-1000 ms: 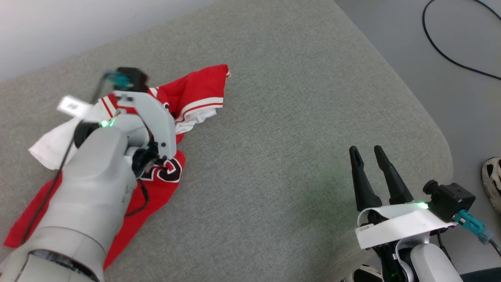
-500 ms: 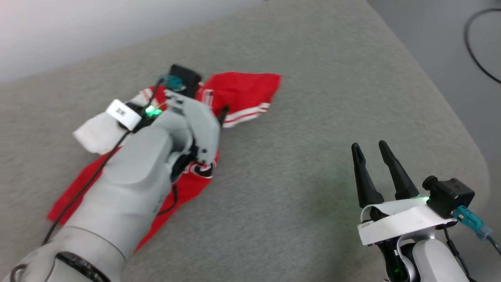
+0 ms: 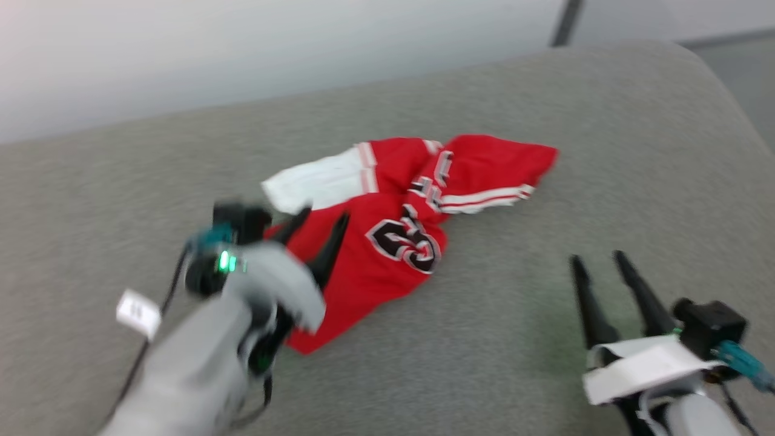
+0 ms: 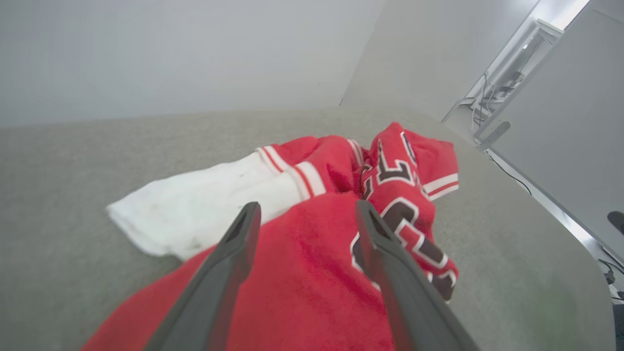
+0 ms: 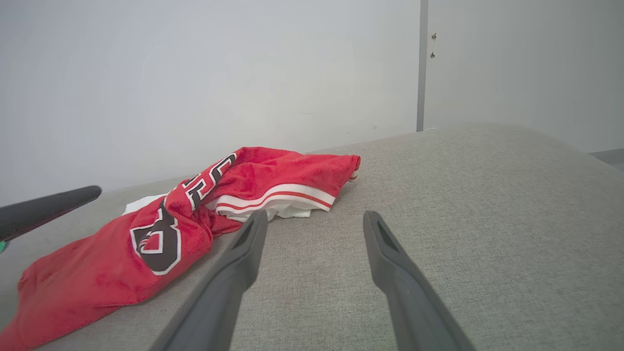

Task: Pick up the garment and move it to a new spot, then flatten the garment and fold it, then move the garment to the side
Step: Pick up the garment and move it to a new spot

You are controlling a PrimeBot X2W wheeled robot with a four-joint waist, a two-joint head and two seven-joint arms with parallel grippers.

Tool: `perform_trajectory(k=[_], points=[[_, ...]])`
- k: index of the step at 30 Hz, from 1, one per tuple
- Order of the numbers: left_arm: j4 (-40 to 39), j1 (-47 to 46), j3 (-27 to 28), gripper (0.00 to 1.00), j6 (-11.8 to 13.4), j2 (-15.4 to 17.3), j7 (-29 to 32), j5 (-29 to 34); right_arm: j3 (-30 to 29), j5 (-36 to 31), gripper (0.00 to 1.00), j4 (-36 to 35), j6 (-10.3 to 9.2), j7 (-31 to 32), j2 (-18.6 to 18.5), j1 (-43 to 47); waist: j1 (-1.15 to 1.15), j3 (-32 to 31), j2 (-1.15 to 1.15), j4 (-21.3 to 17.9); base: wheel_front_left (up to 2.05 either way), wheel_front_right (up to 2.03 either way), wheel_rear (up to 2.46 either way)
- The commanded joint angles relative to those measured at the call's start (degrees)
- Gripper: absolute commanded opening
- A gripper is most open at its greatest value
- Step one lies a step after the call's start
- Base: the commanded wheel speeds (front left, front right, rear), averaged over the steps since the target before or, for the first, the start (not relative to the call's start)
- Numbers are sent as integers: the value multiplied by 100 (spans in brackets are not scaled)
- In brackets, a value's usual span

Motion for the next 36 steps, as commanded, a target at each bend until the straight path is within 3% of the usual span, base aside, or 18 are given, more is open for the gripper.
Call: perform_trajectory(k=[1,4,8,16,22,30,36], points=[[-44,326,36,100,5,26,-85,-5,-176,-41,100,4,-4,-5,-132,164,0,-427,0,767,0,0,0],[-34,835,225,100,5,85,-137,35,-437,-86,100,-3,-4,-5,-307,331,0,-515,0,1090,0,0,0],[-378,1512,917,100,33,76,-132,359,-815,-103,100,-29,-4,-5,-550,665,0,-652,0,1505,0,0,0],[-1271,2925,2315,100,227,69,-135,1631,-1251,-41,100,-80,-4,-5,-737,1271,0,-1071,0,1989,0,0,0],[-1930,3619,3016,100,379,36,-136,2514,-1330,-55,100,-124,-4,-5,-736,1384,0,-1212,0,2039,0,0,0],[-3010,4396,3807,100,551,-240,-136,3712,-1297,-68,100,-230,-4,-5,-703,1246,0,-1302,0,1934,0,0,0],[-3291,4848,4175,100,487,-475,-136,4175,-1256,-31,100,-247,-4,-5,-599,1267,0,-1271,0,1773,0,0,0]])
